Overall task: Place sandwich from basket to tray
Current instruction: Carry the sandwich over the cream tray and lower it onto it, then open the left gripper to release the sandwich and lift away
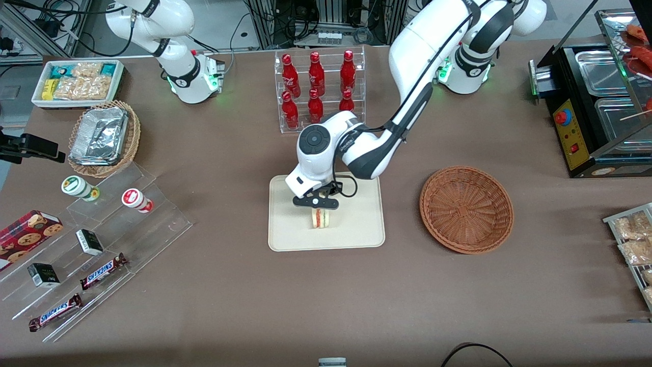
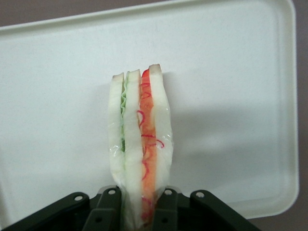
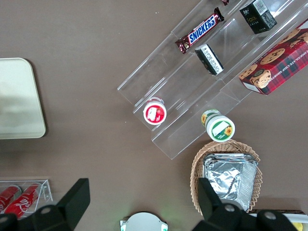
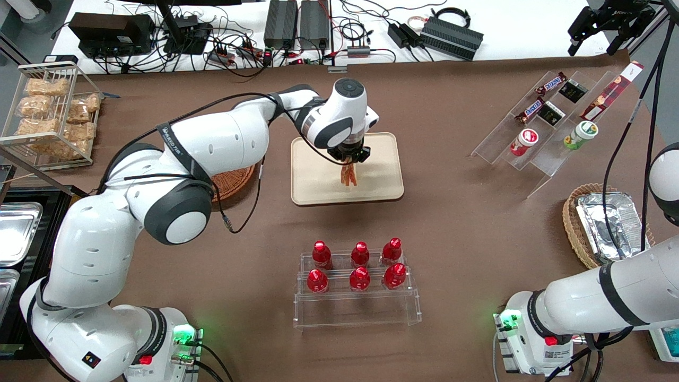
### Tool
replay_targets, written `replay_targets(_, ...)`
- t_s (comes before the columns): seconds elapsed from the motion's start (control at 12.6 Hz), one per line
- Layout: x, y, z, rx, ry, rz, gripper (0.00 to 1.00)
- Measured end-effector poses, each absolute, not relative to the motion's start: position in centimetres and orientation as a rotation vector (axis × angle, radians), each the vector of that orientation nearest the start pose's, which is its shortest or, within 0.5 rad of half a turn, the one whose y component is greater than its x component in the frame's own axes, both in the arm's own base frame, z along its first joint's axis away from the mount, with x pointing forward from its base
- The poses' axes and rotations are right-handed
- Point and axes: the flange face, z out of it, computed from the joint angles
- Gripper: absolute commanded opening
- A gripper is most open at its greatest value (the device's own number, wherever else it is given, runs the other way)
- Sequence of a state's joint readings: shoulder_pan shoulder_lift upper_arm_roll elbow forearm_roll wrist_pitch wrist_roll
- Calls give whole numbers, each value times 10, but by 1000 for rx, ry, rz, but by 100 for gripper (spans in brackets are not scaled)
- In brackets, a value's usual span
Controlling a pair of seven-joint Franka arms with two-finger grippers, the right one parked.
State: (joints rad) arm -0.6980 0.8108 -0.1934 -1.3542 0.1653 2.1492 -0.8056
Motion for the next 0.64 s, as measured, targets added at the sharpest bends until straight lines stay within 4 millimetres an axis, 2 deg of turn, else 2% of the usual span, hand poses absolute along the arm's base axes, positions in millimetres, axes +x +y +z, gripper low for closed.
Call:
replay_targets(0.08,490,-550,236,-3124,199,5,19)
replay_targets(0.16,487,-552,229,-3115,210,10,79)
replay_targets(0.24,486,-552,225,-3109,217,12,100)
replay_targets(0.48,489,-554,233,-3116,218,-10,100)
replay_targets(0.64,495,-554,259,-3119,205,-34,100)
